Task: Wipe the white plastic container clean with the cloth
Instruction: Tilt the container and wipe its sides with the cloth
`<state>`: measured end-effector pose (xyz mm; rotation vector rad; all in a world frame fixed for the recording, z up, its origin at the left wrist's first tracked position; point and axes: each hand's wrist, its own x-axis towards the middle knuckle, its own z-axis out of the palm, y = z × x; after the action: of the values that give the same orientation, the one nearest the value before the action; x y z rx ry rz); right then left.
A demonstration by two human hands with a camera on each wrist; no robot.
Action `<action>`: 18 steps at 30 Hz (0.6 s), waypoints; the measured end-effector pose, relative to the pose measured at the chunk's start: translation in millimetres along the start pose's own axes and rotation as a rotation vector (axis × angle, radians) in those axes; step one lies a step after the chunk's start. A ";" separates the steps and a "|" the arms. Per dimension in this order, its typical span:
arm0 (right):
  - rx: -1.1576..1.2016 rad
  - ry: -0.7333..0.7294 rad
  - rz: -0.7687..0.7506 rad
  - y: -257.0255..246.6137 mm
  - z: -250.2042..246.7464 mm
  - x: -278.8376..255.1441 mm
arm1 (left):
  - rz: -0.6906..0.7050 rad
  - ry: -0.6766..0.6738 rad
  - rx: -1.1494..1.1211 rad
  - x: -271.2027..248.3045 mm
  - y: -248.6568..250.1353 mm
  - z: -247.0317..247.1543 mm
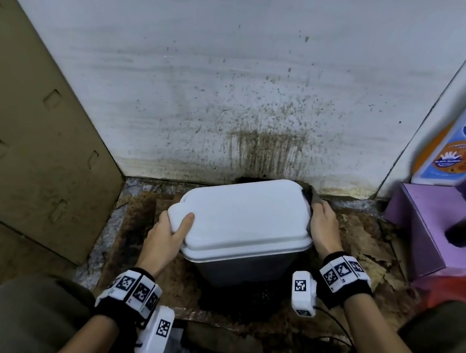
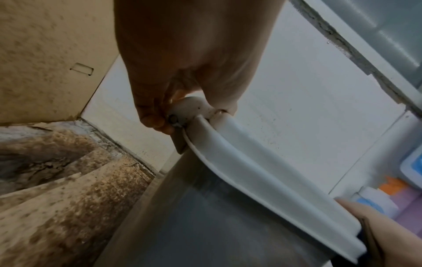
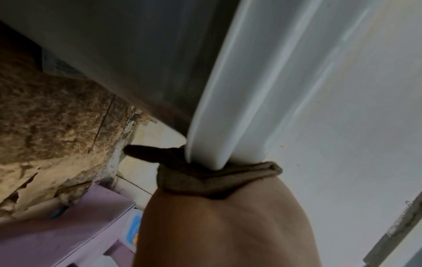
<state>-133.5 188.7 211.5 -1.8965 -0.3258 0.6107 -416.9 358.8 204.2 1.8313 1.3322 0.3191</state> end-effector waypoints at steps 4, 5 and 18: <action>0.039 0.111 0.003 11.4 -0.2 -14.8 | 0.072 -0.015 -0.005 5.6 6.7 -7.7; 0.063 0.157 0.001 15.8 -0.4 -20.8 | 0.088 -0.028 -0.006 9.5 9.0 -8.8; 0.119 0.229 -0.043 25.1 0.7 -45.8 | 0.149 0.081 0.506 15.9 42.0 3.2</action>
<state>-173.4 156.8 200.3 -1.8185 -0.1776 0.3715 -380.5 367.2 229.2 2.3663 1.4248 0.1401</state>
